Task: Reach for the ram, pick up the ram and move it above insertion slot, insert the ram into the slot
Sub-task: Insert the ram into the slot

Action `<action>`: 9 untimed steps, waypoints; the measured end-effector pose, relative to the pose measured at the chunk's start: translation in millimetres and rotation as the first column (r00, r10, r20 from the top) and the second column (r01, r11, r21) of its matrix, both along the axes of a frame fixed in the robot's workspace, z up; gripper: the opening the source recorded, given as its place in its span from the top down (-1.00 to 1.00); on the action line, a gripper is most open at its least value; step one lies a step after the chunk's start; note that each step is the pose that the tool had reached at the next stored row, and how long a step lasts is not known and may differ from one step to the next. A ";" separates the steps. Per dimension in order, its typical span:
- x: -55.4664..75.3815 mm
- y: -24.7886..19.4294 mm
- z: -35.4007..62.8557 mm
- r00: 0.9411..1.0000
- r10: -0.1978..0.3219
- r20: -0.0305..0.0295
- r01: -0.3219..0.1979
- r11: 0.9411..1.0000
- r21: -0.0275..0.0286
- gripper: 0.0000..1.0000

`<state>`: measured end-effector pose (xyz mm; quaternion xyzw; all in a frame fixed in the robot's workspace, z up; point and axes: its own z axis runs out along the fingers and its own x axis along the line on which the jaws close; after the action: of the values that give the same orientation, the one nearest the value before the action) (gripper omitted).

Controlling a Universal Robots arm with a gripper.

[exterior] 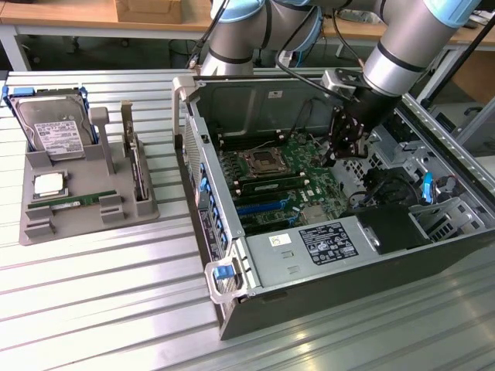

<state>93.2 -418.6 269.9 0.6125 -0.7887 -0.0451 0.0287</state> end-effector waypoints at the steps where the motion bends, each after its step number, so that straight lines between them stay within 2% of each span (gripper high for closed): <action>1: 0.0 0.0 -0.1 1.000 -0.009 0.000 0.009 1.000 0.000 0.80; 9: 0.0 0.0 -0.7 0.997 -0.076 0.000 0.076 0.997 -0.002 0.80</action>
<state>93.2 -418.6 269.2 0.5821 -0.8114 -0.0452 0.0277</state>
